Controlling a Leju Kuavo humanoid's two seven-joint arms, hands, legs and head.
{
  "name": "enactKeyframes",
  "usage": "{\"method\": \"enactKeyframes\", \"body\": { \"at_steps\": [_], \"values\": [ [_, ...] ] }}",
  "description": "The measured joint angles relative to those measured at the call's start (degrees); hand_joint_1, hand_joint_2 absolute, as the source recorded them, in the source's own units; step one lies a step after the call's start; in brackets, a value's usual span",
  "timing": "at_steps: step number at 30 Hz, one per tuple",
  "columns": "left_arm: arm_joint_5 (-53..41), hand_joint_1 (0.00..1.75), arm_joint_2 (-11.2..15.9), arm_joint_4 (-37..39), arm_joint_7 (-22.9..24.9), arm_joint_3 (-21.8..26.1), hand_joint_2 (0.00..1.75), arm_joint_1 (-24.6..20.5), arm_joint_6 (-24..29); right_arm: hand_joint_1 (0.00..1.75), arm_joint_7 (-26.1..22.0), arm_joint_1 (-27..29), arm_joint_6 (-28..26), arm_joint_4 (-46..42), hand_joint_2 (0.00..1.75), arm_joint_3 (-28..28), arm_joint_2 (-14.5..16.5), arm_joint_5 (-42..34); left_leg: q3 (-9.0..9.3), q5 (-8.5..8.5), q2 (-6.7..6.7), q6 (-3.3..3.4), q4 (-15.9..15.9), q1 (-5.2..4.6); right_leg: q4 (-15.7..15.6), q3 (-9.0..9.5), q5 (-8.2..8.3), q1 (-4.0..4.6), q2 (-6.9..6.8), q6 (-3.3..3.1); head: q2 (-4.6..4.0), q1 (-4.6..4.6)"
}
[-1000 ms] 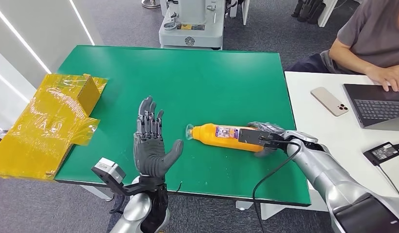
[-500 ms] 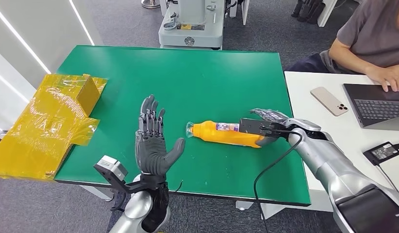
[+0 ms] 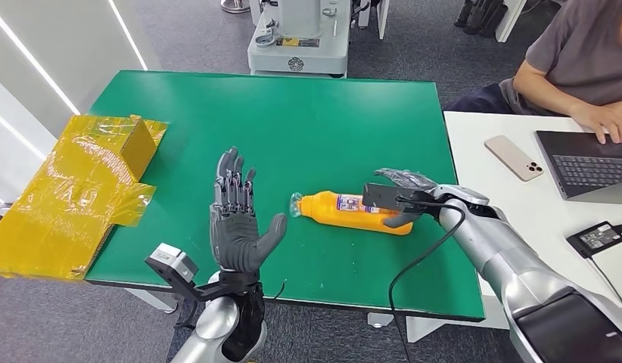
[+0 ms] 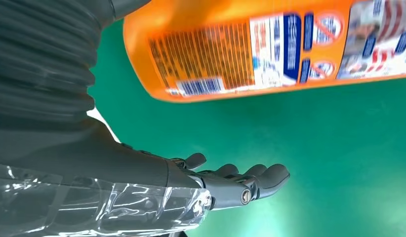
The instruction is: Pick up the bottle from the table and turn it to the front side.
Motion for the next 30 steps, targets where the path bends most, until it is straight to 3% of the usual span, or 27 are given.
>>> {"method": "enactKeyframes", "body": {
  "at_steps": [20,26,30],
  "values": [
    [0.68,0.0,-0.02,0.0,-0.14,-0.12,1.75,0.48,0.9,0.0,1.53,3.23,-1.83,0.7,1.75,-0.83,0.05,1.19,-0.01,0.0,0.0,0.0,0.0,0.0,0.0,0.0,0.0,0.0,0.0,0.0,0.0,-0.01],
    [0.48,0.0,-0.02,-0.15,-0.16,-0.13,1.75,1.61,1.54,0.0,-2.89,3.74,-14.0,0.49,1.75,-0.83,0.85,5.74,-0.01,0.0,0.01,0.0,-0.01,0.01,0.01,0.0,0.0,0.0,0.0,0.0,0.0,-0.01],
    [0.21,0.0,0.0,-0.22,-0.2,-0.13,1.75,2.2,1.54,0.0,-4.13,3.9,-17.89,0.27,1.75,-0.93,1.55,7.17,-0.01,0.0,-0.01,0.0,-0.02,0.01,0.01,0.0,-0.01,0.01,-0.01,0.0,0.0,-0.01]
  ]
}}
